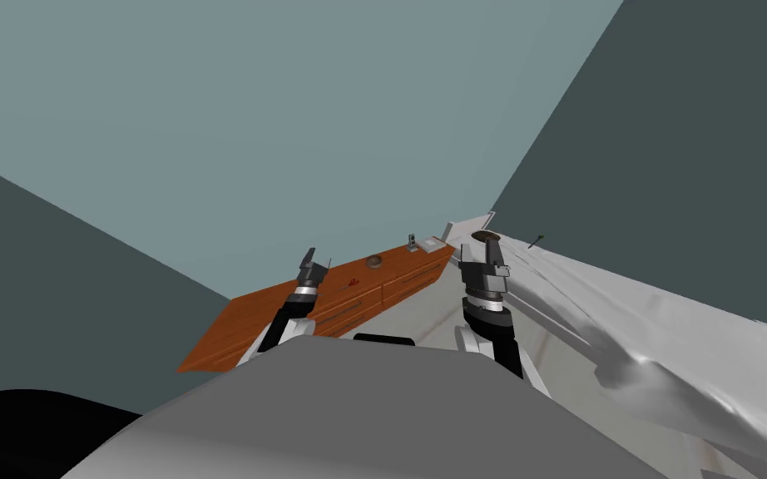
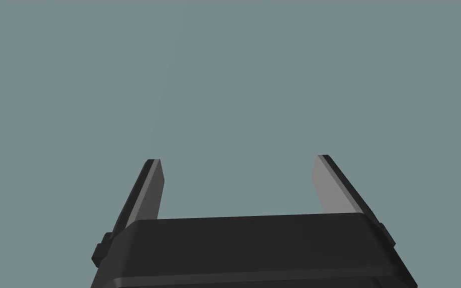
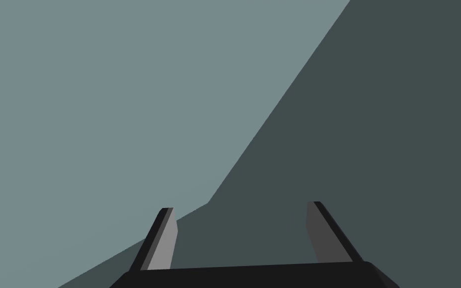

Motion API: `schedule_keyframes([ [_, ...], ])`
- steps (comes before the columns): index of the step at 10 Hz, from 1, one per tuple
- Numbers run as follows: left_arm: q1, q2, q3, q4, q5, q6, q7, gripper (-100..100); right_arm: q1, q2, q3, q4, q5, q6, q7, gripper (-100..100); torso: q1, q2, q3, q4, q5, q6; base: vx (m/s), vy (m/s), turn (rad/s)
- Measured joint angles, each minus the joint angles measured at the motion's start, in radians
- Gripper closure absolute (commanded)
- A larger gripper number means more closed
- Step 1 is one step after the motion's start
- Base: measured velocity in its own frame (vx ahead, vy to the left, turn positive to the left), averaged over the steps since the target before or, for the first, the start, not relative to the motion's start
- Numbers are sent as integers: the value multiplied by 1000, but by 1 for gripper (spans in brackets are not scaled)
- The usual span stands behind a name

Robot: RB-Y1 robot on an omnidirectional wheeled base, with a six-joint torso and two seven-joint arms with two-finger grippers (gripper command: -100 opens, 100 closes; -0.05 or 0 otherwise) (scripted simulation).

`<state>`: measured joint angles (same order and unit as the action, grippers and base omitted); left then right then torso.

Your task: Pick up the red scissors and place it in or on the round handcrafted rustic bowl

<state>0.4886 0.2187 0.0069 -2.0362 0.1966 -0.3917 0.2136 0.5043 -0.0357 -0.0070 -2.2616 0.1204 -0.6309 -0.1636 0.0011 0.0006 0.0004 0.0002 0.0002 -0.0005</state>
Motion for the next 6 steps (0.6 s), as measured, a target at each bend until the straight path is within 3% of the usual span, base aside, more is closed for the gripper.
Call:
schedule_keyframes([
  [1,-6,22,-5,22,30,6,9,-100,0,0,0,0,0,0,0,0,0,0,0,0,0,1,-12,5,-374],
  [6,-39,104,-38,120,164,46,42,-100,0,0,0,0,0,0,0,0,0,-1,0,0,0,1,-8,10,-175],
])
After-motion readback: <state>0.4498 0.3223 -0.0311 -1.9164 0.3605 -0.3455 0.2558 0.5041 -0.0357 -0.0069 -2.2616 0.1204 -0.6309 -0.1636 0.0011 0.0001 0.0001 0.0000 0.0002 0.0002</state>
